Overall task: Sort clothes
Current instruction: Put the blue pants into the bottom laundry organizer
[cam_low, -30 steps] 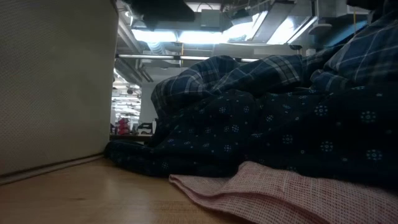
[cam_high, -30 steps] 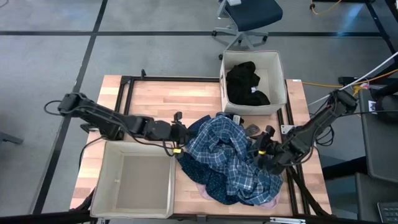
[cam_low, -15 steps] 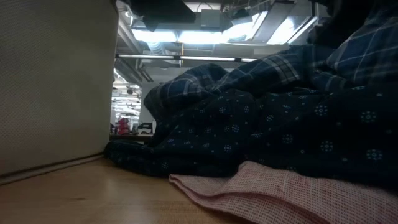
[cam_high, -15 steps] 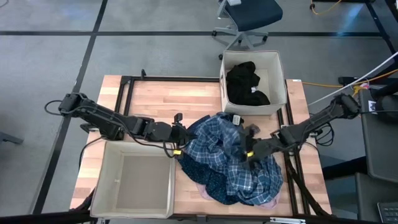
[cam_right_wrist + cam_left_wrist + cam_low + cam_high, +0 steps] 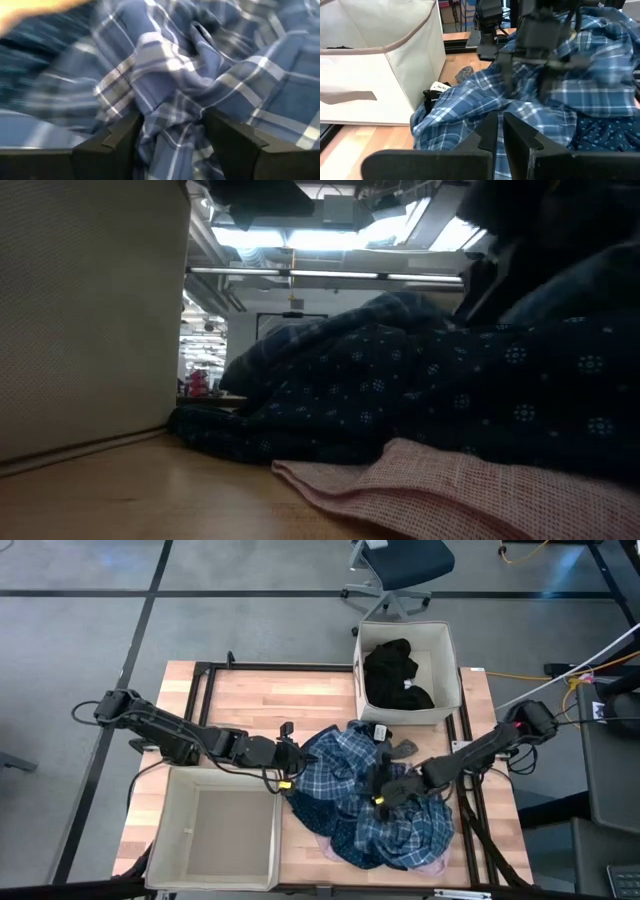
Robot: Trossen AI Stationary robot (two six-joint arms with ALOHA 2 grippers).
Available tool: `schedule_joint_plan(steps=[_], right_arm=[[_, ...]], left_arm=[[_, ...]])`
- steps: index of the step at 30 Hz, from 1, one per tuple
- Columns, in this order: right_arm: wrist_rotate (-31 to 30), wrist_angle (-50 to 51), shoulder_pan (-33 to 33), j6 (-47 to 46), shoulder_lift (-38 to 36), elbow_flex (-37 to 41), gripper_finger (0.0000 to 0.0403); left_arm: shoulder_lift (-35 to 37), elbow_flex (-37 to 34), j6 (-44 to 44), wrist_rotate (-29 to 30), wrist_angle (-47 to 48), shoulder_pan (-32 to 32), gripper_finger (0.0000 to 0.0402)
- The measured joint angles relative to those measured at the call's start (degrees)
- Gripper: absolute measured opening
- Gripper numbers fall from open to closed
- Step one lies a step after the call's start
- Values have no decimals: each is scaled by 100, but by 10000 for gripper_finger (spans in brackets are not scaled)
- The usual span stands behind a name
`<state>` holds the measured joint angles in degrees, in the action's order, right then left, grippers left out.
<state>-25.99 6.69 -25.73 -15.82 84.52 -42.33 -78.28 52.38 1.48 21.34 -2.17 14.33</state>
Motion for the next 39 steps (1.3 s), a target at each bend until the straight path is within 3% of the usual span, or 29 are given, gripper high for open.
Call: schedule_joint_plan(steps=[6,9,13,15,21,30,35,39], right_arm=[[-223,288,203,-58,472,-11,202],[-229,341,225,-43,531,-13,146],[-412,493,225,-12,532,-52,37],[-457,890,222,7,532,-216,14],[-939,2047,216,156,381,-942,11],[-1592,2054,218,1644,-469,-1964,5],[-1608,1590,249,2262,-578,-2199,5],[-1186,1243,401,2386,-484,-2138,5]], left_arm=[[0,0,22,1,-11,0,19],[1,0,22,2,-11,0,19],[0,0,26,0,0,0,19],[0,0,95,0,0,0,19],[2,0,412,-59,30,0,19],[2,0,284,-129,-20,-7,19],[1,0,157,-128,-329,-53,19],[2,0,136,-125,-640,-165,22]])
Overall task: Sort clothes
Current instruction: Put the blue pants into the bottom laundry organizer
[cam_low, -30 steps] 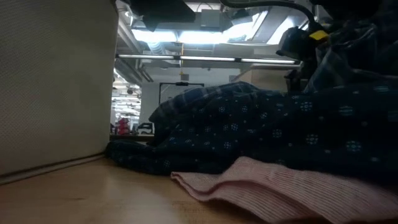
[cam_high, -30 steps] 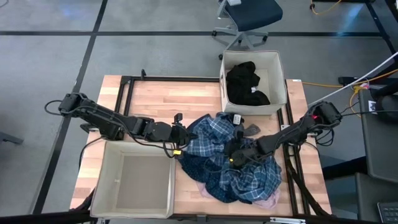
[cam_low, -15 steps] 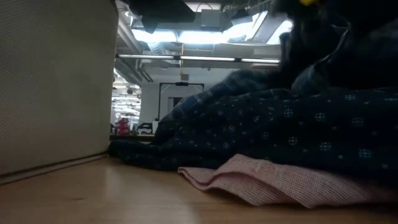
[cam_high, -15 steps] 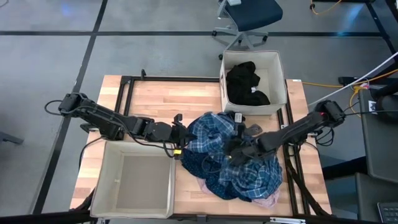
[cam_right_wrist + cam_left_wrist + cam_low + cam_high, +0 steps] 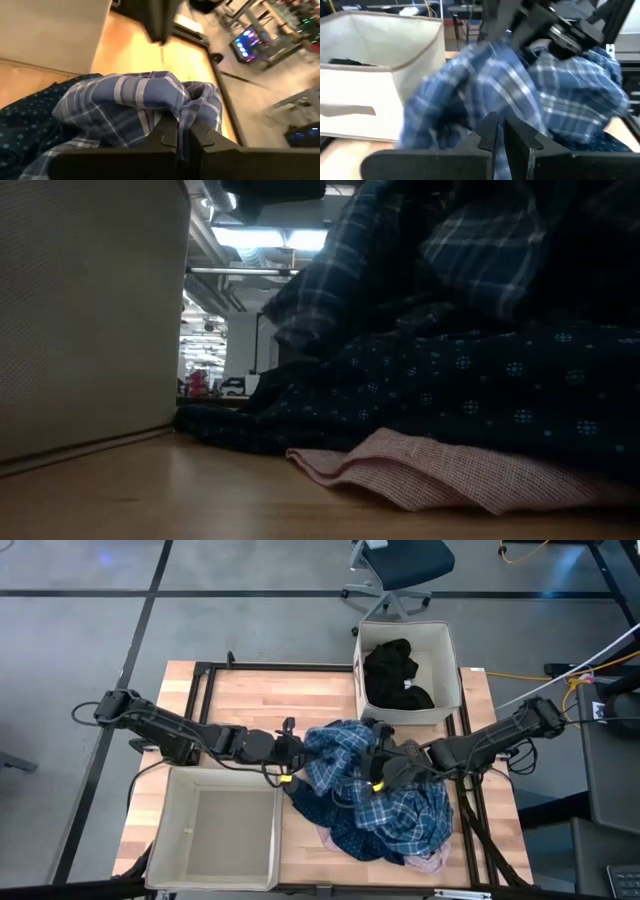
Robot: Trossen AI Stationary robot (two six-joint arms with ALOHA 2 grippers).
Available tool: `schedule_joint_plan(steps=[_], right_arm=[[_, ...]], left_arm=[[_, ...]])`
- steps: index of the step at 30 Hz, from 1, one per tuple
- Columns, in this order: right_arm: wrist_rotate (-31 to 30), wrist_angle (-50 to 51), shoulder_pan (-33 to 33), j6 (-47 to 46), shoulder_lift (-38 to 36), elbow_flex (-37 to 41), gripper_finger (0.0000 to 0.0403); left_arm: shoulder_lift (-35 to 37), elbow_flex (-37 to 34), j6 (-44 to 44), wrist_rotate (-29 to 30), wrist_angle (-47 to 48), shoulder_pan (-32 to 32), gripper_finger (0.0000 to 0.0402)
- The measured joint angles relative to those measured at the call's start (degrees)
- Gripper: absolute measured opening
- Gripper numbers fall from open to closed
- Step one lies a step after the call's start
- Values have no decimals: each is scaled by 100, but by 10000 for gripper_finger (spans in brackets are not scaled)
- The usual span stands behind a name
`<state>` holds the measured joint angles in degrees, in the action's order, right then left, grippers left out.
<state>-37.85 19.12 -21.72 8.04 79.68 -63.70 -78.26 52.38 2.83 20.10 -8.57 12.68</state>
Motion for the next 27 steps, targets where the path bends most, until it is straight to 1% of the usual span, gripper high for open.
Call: schedule_joint_plan(steps=[3,5,9,13,15,18,20,23,27], right_arm=[[269,-153,139,-4,114,144,6],[422,-369,223,0,183,230,5],[825,-656,393,-3,342,336,4],[944,-937,464,80,459,348,7],[977,-1093,464,164,486,348,7],[1005,-1286,453,287,494,348,8],[1022,-1339,453,363,494,352,8],[1045,-1453,444,552,503,361,8],[966,-1817,451,707,493,337,8]], left_arm=[[-37,2,-45,-1,-193,-74,47],[-90,2,-160,2,-184,-78,76],[-241,0,-374,-3,-501,-108,146],[-426,0,-594,-2,-828,-194,208],[-519,0,-628,-4,-839,-269,229],[-682,2,-396,-17,-879,-372,248],[-818,4,-176,-226,-913,-419,254],[-998,14,-78,-740,-956,-460,254],[-1212,-1,-89,-891,-822,-458,250]])
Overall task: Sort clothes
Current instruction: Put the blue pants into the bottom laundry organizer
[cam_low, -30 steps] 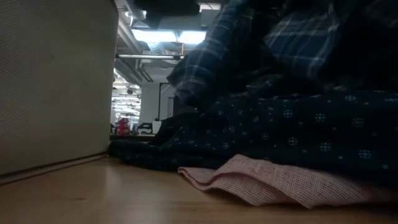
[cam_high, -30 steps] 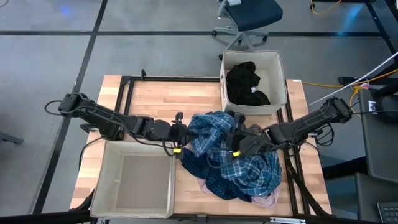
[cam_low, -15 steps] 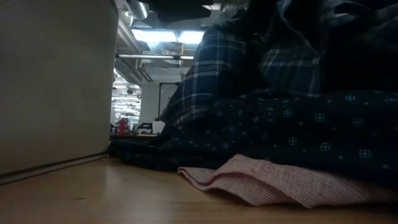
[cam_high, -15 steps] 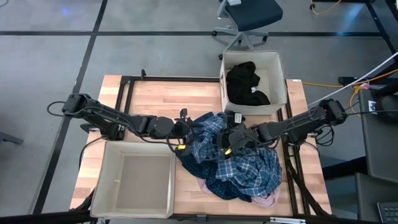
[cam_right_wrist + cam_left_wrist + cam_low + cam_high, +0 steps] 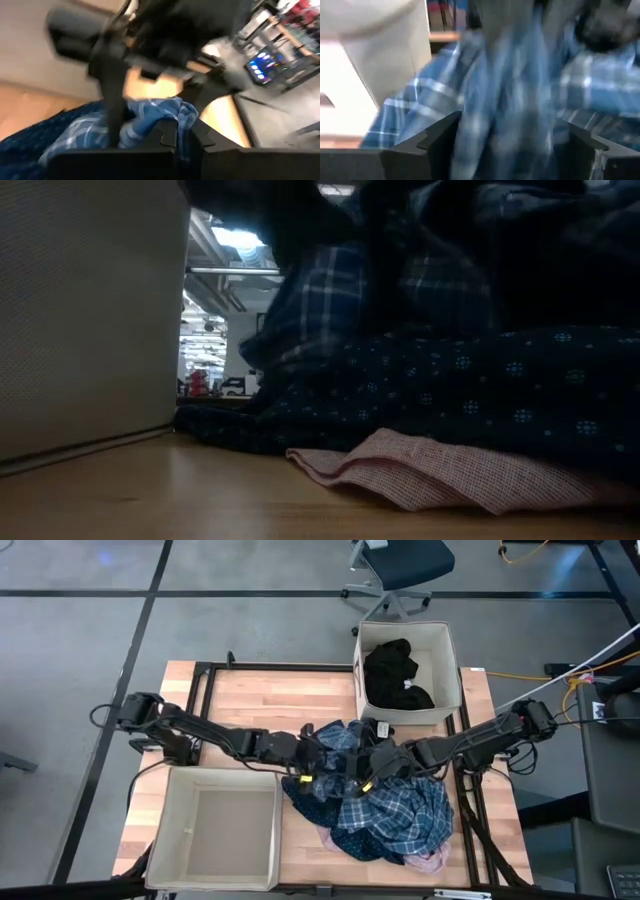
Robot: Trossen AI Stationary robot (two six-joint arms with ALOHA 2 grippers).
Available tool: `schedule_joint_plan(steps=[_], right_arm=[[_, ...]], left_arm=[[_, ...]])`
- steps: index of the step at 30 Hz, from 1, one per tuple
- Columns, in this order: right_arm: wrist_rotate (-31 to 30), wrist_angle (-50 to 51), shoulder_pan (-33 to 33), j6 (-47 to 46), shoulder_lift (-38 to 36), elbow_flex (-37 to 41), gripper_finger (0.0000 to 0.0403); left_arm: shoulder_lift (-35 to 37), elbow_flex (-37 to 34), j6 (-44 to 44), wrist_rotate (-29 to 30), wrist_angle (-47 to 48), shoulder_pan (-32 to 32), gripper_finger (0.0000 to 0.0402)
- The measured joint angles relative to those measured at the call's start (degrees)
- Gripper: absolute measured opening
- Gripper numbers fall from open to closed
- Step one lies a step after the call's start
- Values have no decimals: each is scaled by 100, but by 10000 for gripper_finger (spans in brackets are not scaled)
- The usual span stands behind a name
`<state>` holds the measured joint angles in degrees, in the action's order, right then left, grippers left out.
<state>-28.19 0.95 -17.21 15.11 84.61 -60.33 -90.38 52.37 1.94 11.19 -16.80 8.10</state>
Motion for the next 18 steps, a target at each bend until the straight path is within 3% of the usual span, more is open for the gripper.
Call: schedule_joint_plan(steps=[4,9,14,18], right_arm=[[-169,-251,0,228,-1,-5,9],[497,-894,0,326,-1,-5,9],[699,-1467,0,436,135,-9,9],[793,-1665,7,490,258,-9,9]], left_arm=[[-21,-4,-102,-109,-64,-7,249],[-60,-3,-65,-93,-526,-109,249],[-261,1,-242,-107,-1102,-99,249],[-416,-1,-393,-727,-1749,-26,249]])
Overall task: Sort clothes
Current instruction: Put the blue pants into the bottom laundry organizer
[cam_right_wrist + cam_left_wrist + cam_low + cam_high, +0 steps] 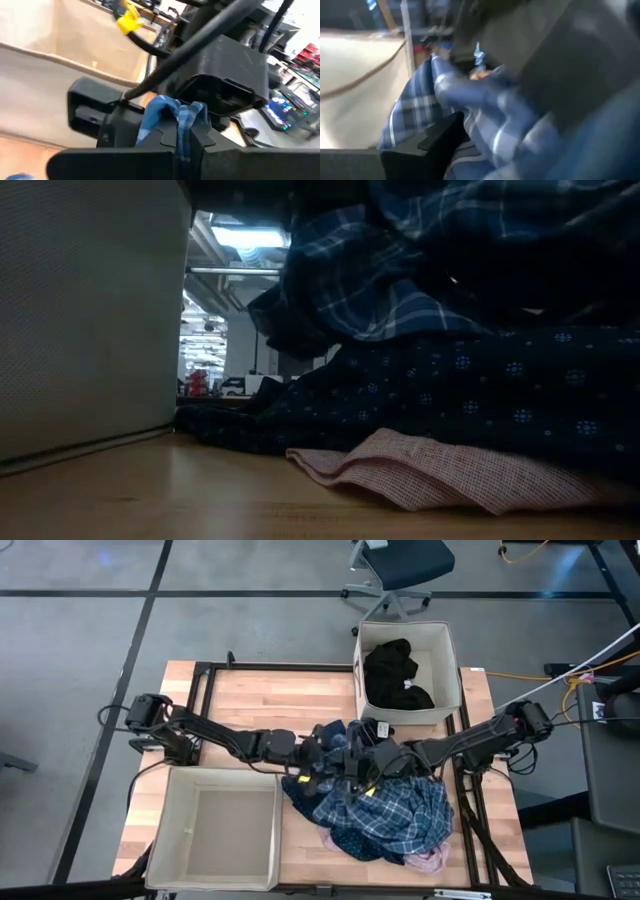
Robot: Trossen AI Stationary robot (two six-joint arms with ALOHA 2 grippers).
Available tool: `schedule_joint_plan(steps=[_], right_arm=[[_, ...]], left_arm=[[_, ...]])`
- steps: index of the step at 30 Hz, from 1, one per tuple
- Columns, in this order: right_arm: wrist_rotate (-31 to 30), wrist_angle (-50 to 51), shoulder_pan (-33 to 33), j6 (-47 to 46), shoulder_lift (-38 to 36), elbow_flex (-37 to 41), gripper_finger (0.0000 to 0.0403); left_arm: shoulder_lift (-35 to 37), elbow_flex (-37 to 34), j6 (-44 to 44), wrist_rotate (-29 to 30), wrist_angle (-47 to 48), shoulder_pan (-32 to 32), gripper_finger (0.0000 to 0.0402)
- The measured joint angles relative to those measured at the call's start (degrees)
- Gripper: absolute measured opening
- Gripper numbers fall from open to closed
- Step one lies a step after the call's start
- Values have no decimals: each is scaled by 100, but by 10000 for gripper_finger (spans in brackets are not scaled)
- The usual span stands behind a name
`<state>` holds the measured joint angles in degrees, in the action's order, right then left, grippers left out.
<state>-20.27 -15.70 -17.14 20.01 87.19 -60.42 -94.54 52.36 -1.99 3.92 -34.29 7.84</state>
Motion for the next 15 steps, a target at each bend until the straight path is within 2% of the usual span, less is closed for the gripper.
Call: schedule_joint_plan(steps=[4,7,11,15], right_arm=[[56,15,8,43,5,-2,9],[110,-63,11,1,5,-2,10],[279,-131,19,-64,5,-2,17],[199,-183,26,-255,5,-2,37]], left_arm=[[-12,-4,-272,-369,-96,91,240],[15,-7,-276,-451,-120,98,206],[21,-7,-291,-550,-164,105,120],[26,-7,-505,-648,-192,105,22]])
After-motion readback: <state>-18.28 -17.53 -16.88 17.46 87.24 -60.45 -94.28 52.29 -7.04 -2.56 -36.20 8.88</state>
